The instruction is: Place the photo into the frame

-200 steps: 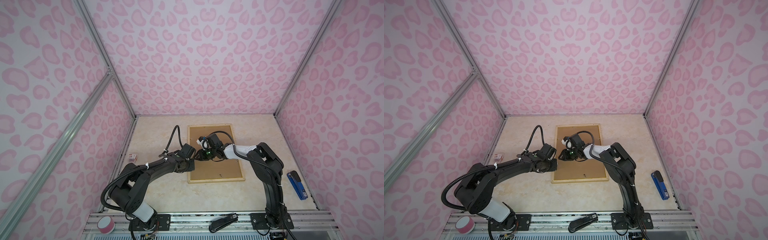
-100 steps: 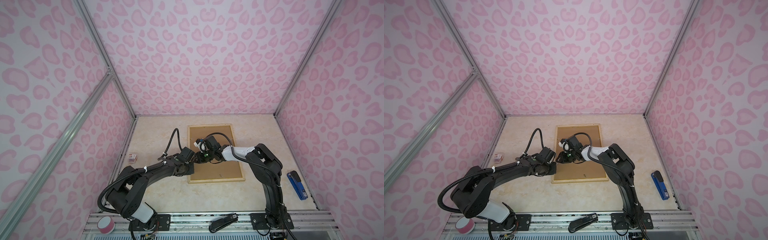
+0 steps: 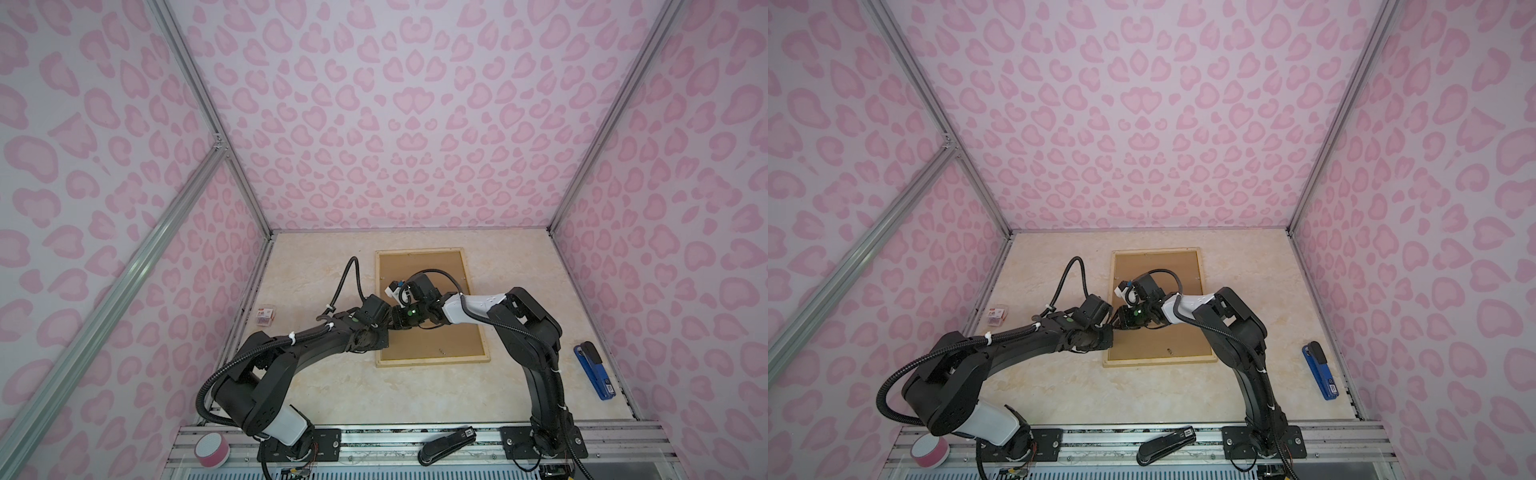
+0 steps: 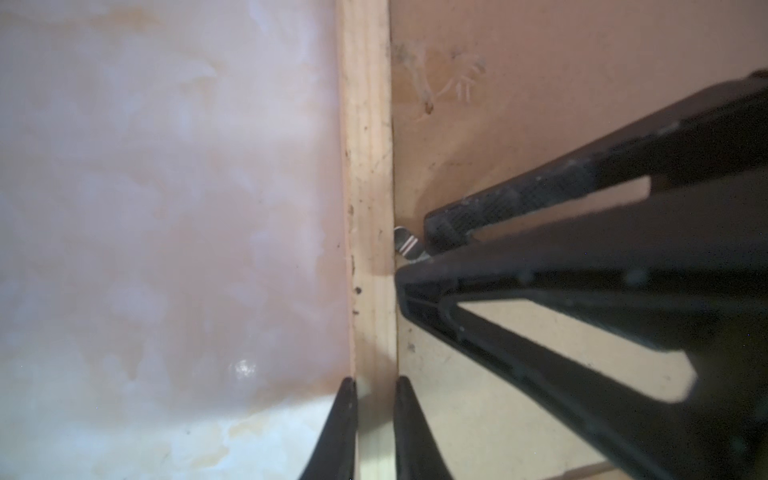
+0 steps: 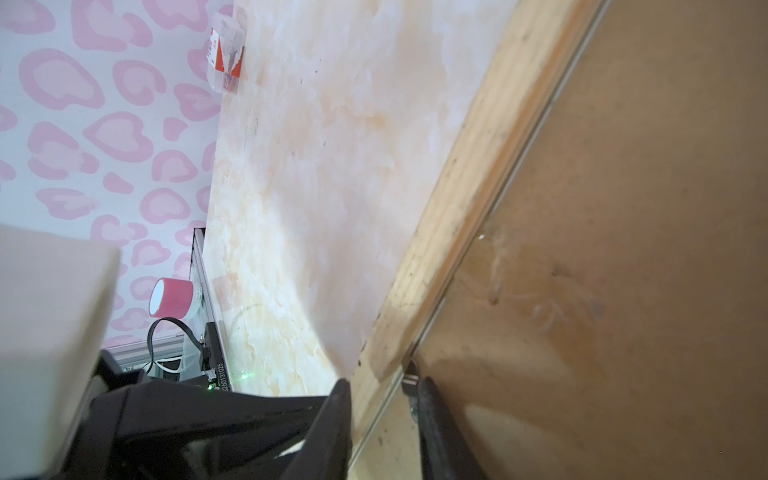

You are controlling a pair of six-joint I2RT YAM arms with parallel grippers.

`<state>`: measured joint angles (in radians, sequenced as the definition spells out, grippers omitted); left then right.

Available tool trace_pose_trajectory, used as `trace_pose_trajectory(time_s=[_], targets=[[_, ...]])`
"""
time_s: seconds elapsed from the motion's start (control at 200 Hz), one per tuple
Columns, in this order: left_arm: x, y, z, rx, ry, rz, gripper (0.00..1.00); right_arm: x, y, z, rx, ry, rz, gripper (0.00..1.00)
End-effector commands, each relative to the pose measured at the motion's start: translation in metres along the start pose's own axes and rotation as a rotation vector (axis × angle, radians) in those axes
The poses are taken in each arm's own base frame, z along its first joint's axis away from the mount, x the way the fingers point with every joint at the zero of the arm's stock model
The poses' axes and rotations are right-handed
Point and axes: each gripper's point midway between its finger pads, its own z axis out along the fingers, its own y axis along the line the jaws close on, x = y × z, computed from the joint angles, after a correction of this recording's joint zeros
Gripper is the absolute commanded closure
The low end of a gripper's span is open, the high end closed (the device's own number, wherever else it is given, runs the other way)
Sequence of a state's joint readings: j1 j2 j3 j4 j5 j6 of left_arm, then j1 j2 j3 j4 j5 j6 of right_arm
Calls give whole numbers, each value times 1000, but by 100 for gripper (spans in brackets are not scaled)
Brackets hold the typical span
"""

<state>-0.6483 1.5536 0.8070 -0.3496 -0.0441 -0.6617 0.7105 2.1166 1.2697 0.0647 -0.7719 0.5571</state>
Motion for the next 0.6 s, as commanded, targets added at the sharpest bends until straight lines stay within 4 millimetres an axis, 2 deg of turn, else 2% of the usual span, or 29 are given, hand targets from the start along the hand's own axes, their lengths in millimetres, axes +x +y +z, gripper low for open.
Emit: trace_pose_trajectory(time_s=[0.0,0.265,0.595], targets=[[6,11,5,-51,17,22,87,4,4,4,-50,19,5,70],[4,10,3,-51,13,25,87,5,8,6,-77,20,11,71],[4,12,5,-60,15,26,87,1,1,1,-54,-1,15,71]])
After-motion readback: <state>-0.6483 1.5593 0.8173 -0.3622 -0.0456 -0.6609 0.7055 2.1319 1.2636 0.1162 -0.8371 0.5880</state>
